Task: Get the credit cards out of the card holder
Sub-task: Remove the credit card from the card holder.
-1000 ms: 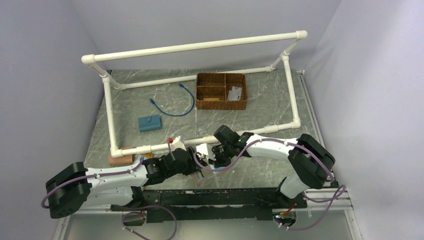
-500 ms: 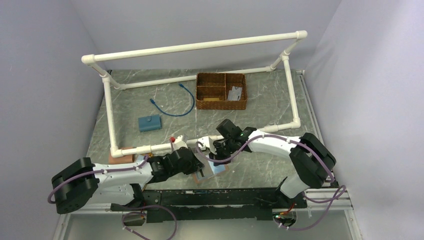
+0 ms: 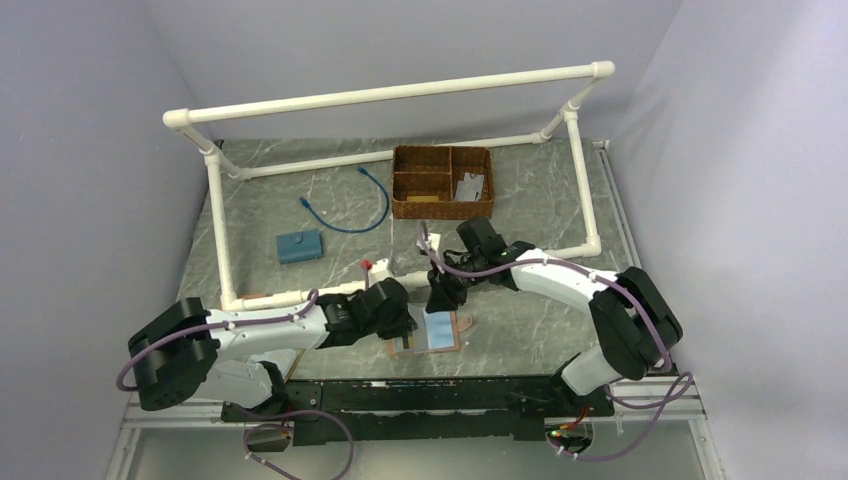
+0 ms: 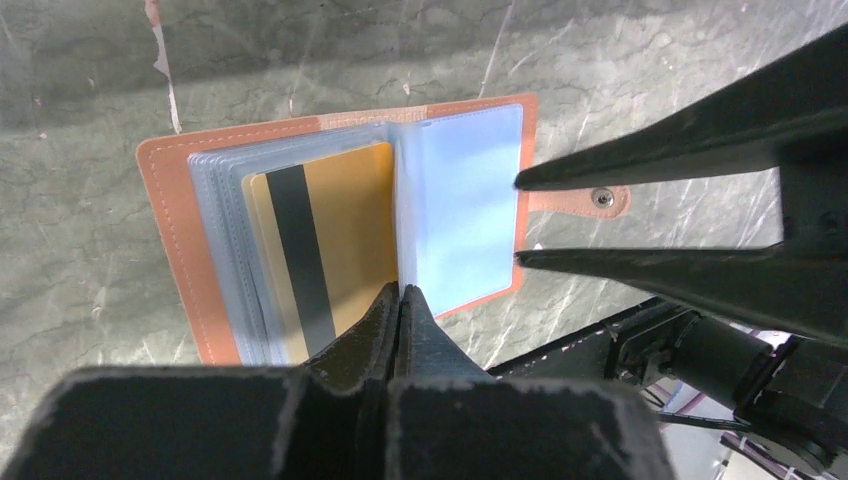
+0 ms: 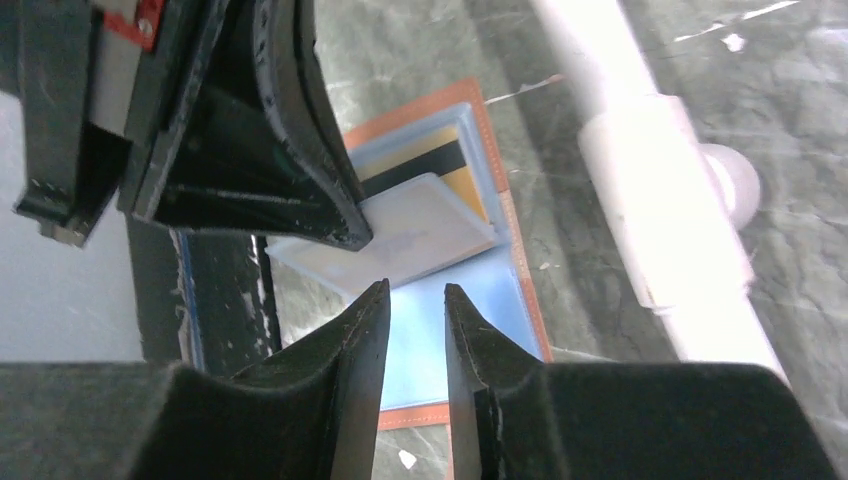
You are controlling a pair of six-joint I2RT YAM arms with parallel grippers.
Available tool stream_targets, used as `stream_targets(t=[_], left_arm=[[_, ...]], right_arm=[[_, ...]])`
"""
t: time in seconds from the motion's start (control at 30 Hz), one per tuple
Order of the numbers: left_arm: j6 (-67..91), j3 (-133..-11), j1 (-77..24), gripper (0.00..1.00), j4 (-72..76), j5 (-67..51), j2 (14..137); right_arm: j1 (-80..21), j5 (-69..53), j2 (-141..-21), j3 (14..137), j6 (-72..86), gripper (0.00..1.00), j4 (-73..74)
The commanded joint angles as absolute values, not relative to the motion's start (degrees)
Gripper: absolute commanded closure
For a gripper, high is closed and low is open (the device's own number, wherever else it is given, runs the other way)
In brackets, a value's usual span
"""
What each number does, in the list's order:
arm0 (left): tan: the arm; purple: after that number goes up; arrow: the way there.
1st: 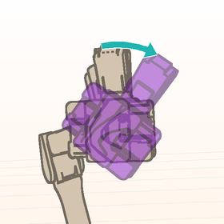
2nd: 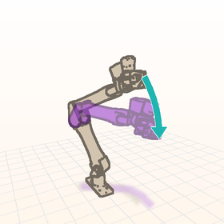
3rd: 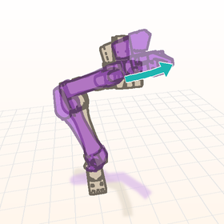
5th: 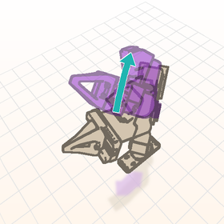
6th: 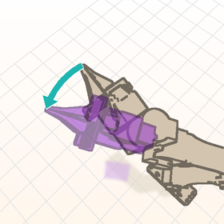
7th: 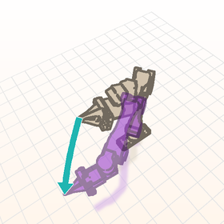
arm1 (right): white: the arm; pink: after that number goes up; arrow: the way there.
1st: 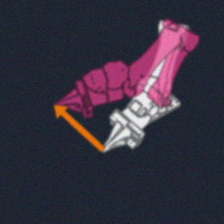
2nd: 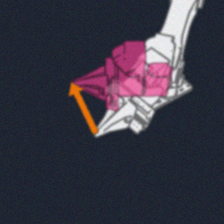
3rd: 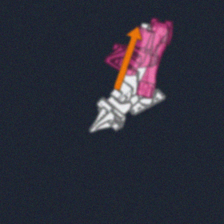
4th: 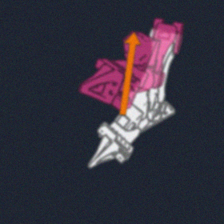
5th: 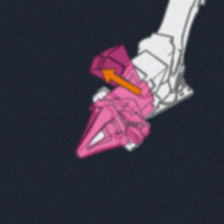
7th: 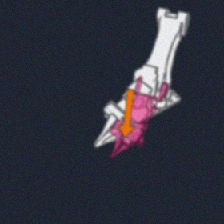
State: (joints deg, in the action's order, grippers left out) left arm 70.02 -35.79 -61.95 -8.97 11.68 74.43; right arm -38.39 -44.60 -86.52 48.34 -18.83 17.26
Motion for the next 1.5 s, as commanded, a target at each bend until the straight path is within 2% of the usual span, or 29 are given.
stream_targets(t=[0.0, 0.1, 0.23, 0.5, 0.8, 1.1, 1.47], left_arm=[[67.6, -38.46, -61.79, 0.96, -10.22, 10.51, 75.69], [67.07, -39.29, -61.79, 0.85, -9.21, 9.53, 76.83], [66.58, -39.43, -61.79, 0.75, -7.66, 8.16, 77.6], [64.77, -37.39, -61.79, 0.57, -1.59, 5.23, 76.33], [63.42, -36.63, -61.79, 0.51, 2.61, 2.54, 76.35], [63.54, -36.39, -61.79, 0.48, 6.54, 0.79, 78.62], [63.84, -32.29, -61.79, 0.45, 6.82, 3.79, 72.68]], right_arm=[[-36.38, -46.18, -83.65, 45.6, 0.01, 0.7, 6.11], [-35.28, -42.44, -83.53, 44.07, 8.57, 0.7, 2.43], [-34.27, -42.65, -85.11, 43.73, 15.58, 0.69, 1.17], [-33.27, -47.26, -87.04, 43.51, 19.85, 0.56, 0.26], [-32.52, -49.72, -88.82, 42.86, 19.84, 0.5, 2.69], [-32.52, -50.27, -90.06, 42.63, 18.85, 0.49, 5.08], [-32.26, -47.82, -91.32, 43.77, 16.71, 0.61, 8.17]])
